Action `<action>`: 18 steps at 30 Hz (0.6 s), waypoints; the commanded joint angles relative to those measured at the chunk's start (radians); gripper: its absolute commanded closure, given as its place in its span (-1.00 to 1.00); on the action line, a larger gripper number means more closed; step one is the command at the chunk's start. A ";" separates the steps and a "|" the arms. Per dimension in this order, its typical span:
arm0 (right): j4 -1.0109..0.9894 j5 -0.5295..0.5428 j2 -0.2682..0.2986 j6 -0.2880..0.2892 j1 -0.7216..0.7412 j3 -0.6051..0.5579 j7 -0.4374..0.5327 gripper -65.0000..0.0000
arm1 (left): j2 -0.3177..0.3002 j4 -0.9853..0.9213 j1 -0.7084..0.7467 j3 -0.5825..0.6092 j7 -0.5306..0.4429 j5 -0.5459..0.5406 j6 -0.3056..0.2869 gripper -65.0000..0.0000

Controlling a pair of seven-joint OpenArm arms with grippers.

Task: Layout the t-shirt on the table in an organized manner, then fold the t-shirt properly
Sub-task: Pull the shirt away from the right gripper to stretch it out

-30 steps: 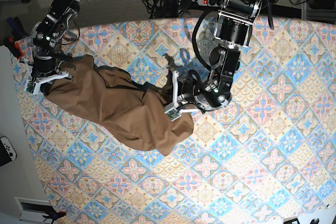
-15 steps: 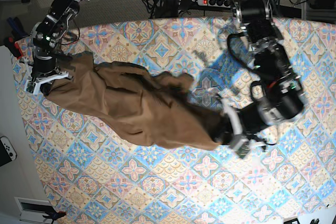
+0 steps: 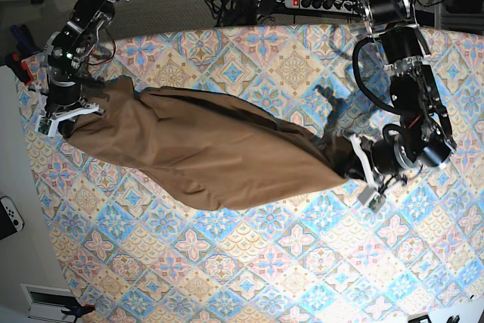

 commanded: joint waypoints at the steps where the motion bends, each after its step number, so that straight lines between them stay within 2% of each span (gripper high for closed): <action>1: 0.020 0.008 0.010 -0.004 0.010 0.001 0.026 1.00 | -0.009 0.015 -0.059 -0.002 -0.052 -0.026 -0.002 1.00; 4: 0.020 0.008 0.010 -0.004 0.010 -0.005 0.026 1.00 | 0.025 -0.098 -0.164 0.026 -0.052 -0.013 -0.002 1.00; 7: 0.020 0.008 0.011 -0.004 0.009 -0.043 0.026 1.00 | 0.066 -0.267 -0.308 0.098 -0.088 0.091 -0.002 1.00; 10: 0.021 0.008 0.011 -0.004 0.009 -0.065 0.026 1.00 | 0.103 -0.422 -0.411 0.201 -0.231 0.212 -0.002 1.00; 12: 0.021 0.008 0.011 -0.004 0.009 -0.065 0.026 1.00 | 0.137 -0.543 -0.469 0.251 -0.366 0.287 -0.002 1.00; 16: 0.021 0.008 0.011 -0.004 0.009 -0.065 0.026 1.00 | 0.200 -0.815 -0.549 0.227 -0.625 0.373 -0.002 1.00; 18: 0.021 0.008 0.011 -0.004 0.009 -0.065 0.026 1.00 | 0.206 -0.873 -0.555 0.228 -0.671 0.379 -0.002 1.00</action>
